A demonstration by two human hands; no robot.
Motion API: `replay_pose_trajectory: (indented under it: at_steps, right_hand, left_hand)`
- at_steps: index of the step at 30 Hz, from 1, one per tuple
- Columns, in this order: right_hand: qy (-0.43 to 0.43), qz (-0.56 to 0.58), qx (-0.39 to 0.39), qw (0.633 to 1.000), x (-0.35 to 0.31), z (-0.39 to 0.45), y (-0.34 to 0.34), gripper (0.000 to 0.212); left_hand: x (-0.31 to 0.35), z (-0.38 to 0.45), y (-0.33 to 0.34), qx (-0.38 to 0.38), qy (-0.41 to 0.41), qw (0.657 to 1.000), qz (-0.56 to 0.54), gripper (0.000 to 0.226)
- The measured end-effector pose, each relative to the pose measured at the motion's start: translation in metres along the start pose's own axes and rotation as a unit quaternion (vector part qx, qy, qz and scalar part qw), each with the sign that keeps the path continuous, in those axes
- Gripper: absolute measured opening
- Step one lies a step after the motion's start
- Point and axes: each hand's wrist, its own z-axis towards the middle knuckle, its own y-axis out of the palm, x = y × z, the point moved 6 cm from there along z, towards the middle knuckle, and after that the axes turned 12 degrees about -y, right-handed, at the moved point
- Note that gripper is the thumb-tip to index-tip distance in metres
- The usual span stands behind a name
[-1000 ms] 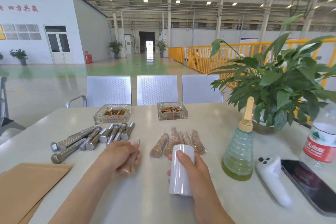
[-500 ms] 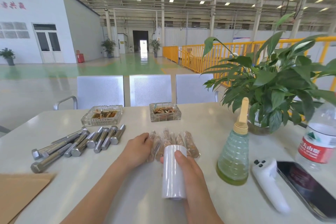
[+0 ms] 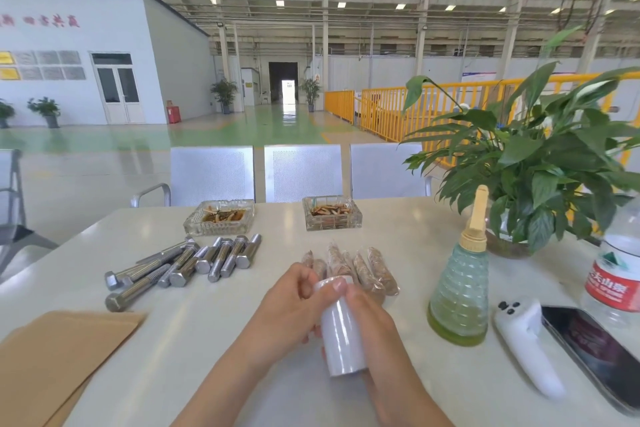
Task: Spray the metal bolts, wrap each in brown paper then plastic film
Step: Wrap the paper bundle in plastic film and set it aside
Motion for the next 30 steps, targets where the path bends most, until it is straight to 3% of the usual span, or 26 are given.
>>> replay_pose_trajectory:
  at_steps: [3, 8, 14, 22, 26, 30]
  right_hand:
    - [-0.014, -0.024, -0.022, 0.999, -0.004, -0.005, 0.003, 0.051]
    - [-0.010, -0.031, -0.030, 0.999, -0.008, -0.007, 0.002, 0.039]
    - [-0.078, -0.082, -0.039, 0.993, -0.019, -0.012, 0.004, 0.029]
    - [-0.083, -0.071, -0.042, 0.993, -0.027, -0.018, 0.007, 0.026]
    - [-0.084, -0.094, -0.042, 0.991, -0.028, -0.019, 0.007, 0.026]
    - [-0.076, -0.099, -0.046, 0.991, -0.029, -0.020, 0.007, 0.022]
  left_hand:
    - [-0.004, -0.010, -0.002, -0.039, -0.013, 0.995, -0.090, 0.044]
    - [-0.011, -0.020, -0.005, -0.113, 0.016, 0.983, -0.143, 0.029]
    - [-0.016, -0.022, -0.007, -0.052, 0.025, 0.992, -0.109, 0.022]
    - [-0.017, -0.025, -0.007, -0.073, 0.024, 0.987, -0.141, 0.028]
    - [-0.020, -0.022, -0.006, -0.064, 0.025, 0.989, -0.128, 0.020]
    - [-0.021, -0.020, -0.004, -0.074, 0.026, 0.989, -0.126, 0.029]
